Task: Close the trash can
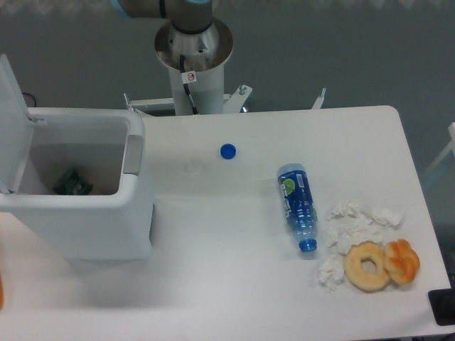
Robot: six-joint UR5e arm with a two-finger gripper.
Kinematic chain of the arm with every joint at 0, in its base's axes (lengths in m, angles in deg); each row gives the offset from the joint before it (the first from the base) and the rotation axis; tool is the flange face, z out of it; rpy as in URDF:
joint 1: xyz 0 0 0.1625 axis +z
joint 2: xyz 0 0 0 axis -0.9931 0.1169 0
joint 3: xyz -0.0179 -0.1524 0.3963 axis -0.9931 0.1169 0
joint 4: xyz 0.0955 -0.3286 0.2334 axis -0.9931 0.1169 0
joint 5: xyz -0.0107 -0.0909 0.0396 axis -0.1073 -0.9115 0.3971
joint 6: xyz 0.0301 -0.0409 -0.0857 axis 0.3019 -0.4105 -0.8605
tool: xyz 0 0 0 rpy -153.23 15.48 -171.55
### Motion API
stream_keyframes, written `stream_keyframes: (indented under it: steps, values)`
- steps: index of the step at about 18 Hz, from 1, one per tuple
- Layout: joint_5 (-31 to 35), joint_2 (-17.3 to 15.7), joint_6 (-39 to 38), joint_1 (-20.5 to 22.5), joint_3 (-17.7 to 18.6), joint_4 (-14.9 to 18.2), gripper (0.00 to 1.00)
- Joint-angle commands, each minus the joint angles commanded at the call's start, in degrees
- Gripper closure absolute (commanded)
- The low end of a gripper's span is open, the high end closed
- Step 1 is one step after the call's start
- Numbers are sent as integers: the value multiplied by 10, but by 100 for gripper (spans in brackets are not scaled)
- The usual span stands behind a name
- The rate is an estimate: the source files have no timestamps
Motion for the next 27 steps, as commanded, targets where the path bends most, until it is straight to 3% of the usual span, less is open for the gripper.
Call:
stream_keyframes:
  steps: [7, 11, 19, 27]
  values:
    - [10, -8, 25, 49, 25, 1, 0]
    - [47, -8, 28, 55, 29, 2, 0]
    - [49, 3, 69, 90, 36, 2, 0]
    - [50, 9, 127, 112, 66, 4, 0]
